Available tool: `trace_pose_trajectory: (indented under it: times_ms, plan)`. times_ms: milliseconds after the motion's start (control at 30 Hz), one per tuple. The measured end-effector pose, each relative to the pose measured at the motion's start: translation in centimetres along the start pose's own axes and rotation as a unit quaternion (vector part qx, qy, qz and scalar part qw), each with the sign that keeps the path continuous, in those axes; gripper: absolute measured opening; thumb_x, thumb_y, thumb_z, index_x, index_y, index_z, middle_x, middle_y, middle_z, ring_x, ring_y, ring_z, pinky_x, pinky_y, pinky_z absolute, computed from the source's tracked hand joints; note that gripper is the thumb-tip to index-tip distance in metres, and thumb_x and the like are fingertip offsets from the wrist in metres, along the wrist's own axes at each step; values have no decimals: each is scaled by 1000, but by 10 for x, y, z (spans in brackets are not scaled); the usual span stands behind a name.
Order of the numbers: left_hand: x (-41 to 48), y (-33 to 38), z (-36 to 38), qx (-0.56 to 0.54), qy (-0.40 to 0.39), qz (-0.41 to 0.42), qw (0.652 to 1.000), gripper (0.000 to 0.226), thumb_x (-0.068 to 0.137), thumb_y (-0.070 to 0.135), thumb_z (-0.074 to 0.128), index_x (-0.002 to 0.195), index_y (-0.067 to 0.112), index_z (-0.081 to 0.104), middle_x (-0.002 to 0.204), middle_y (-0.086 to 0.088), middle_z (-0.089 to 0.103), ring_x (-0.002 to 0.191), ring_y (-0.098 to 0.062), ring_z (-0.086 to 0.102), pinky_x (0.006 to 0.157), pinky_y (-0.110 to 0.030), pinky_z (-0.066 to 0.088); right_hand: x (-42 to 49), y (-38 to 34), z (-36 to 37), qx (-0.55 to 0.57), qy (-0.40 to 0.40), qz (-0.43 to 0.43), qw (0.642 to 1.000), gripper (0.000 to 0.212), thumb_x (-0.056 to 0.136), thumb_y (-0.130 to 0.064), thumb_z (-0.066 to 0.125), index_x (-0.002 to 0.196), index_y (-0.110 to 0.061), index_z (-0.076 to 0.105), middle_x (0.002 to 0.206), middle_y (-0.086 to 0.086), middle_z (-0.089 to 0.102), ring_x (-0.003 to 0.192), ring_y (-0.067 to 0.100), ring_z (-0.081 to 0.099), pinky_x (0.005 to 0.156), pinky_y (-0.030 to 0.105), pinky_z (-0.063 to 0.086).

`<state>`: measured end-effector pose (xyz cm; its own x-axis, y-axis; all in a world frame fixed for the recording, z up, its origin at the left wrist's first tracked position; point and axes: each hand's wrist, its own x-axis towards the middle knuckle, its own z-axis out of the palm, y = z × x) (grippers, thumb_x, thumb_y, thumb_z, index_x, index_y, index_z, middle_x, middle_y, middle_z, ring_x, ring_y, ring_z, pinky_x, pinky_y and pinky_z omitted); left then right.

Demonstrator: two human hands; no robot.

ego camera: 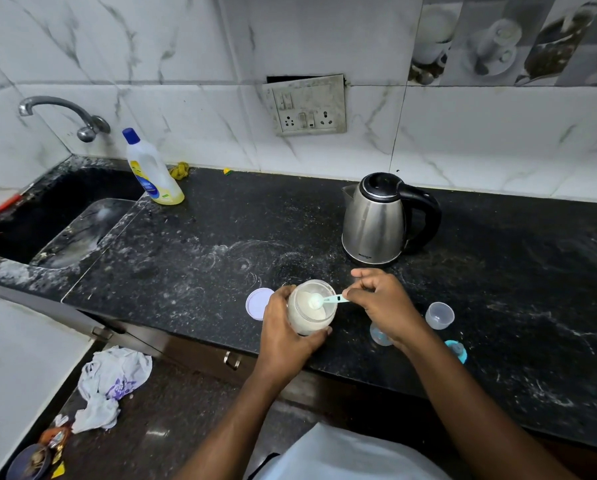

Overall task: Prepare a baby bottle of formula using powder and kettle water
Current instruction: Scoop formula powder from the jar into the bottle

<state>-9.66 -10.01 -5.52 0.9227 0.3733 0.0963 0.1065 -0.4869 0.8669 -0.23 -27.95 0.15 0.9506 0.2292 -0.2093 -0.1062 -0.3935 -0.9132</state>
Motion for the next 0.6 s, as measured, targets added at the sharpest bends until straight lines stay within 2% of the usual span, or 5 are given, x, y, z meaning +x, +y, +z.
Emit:
trace_pose_trajectory:
  times_ms: [100,200,367,467,600]
  plan:
    - [1,1,0,6,-2,3,1000,91,62,40,97,136,33,45,131,15,57,124,-7,57,106,-36,49,1,2,1,-9,2,-7,1000,16,66,-46,74,71,-32,80,125,-23,61,122,9,59,113,55,40]
    - [2,0,0,5,-3,4,1000,90,62,39,97,136,28,47,131,13,59,124,-9,58,105,-38,50,4,4,2,5,-3,6,1000,10,73,-35,77,70,-27,80,124,-20,62,119,9,60,112,54,42]
    - [1,-1,0,9,-8,3,1000,94,62,40,97,139,26,45,133,12,58,126,-10,57,107,-40,49,1,3,3,-44,13,-28,999,21,63,-55,67,73,-41,78,123,-30,58,125,11,55,113,56,37]
    - [1,-1,0,11,-9,12,1000,93,62,41,97,138,32,43,135,13,58,128,-10,55,109,-40,48,-3,-5,11,-171,30,-89,981,11,82,-33,77,72,-28,76,142,-25,51,136,10,35,102,35,22]
    - [-1,2,3,-12,-17,16,1000,95,64,42,98,142,26,46,139,12,59,132,-13,58,110,-44,49,-12,-15,30,-292,27,-160,943,11,84,-26,76,73,-24,76,166,-18,31,152,21,16,102,34,11]
